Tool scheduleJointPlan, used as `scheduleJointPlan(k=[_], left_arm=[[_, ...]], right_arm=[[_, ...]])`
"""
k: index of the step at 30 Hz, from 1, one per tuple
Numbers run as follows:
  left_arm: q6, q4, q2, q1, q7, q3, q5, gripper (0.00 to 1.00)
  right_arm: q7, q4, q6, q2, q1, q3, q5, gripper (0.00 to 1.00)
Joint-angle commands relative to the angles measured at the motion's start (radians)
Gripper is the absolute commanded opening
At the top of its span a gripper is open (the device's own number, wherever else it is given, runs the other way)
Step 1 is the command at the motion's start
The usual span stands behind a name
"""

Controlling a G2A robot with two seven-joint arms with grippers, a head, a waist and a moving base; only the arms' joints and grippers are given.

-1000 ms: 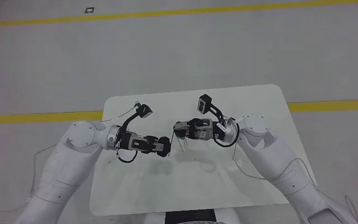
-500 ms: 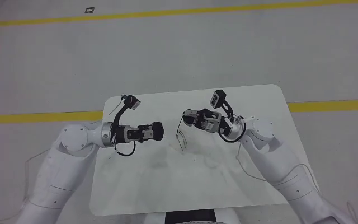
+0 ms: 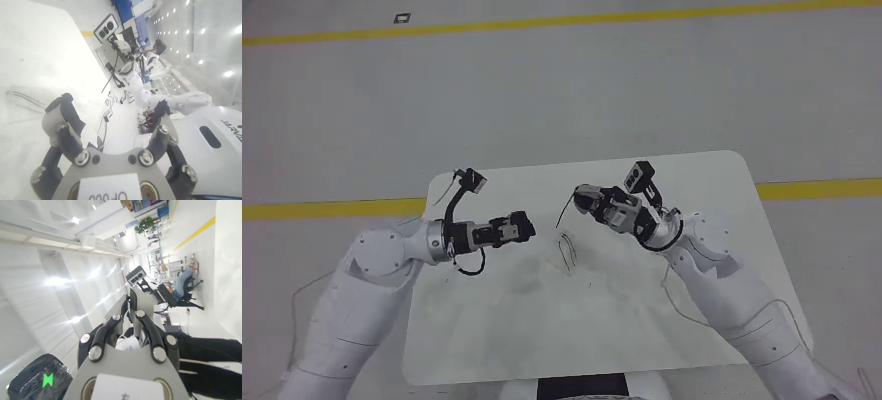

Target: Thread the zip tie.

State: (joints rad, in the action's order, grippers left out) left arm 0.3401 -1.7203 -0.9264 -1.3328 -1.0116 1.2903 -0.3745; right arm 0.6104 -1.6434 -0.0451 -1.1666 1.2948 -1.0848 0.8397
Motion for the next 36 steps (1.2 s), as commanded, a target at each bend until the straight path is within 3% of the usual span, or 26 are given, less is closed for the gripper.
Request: scheduleJointPlan(k=[1, 6, 9, 12, 21, 27, 36], left_arm=[[0.000, 0.004, -0.011, -0.022, 0.062, -0.008, 0.015, 1.00], [0.000, 0.012, -0.047, -0.044, 0.138, -0.025, -0.049, 1.00], [0.000, 0.023, -0.075, -0.047, 0.130, -0.026, -0.111, 1.00], [0.000, 0.045, -0.110, -0.051, 0.093, -0.022, -0.228, 1.00], [0.000, 0.049, -0.114, -0.050, 0.086, -0.020, -0.232, 1.00], [-0.028, 0.063, -0.119, -0.062, 0.129, -0.050, -0.247, 1.00], [0.000, 0.087, -0.134, -0.046, 0.186, -0.100, -0.298, 1.00]], right_arm=[[-0.047, -0.006, 0.023, -0.006, 0.012, 0.009, 0.026, 0.00], [-0.121, -0.016, 0.051, -0.022, 0.037, 0.034, 0.084, 0.00], [-0.176, -0.021, 0.061, -0.029, 0.046, 0.048, 0.078, 0.00], [-0.240, -0.027, 0.086, -0.038, 0.064, 0.056, 0.100, 0.00], [-0.267, -0.032, 0.092, -0.042, 0.071, 0.057, 0.128, 0.00], [-0.315, -0.067, 0.143, -0.055, 0.085, 0.075, 0.112, 0.00], [-0.383, -0.053, 0.161, -0.076, 0.087, 0.134, 0.026, 0.00]])
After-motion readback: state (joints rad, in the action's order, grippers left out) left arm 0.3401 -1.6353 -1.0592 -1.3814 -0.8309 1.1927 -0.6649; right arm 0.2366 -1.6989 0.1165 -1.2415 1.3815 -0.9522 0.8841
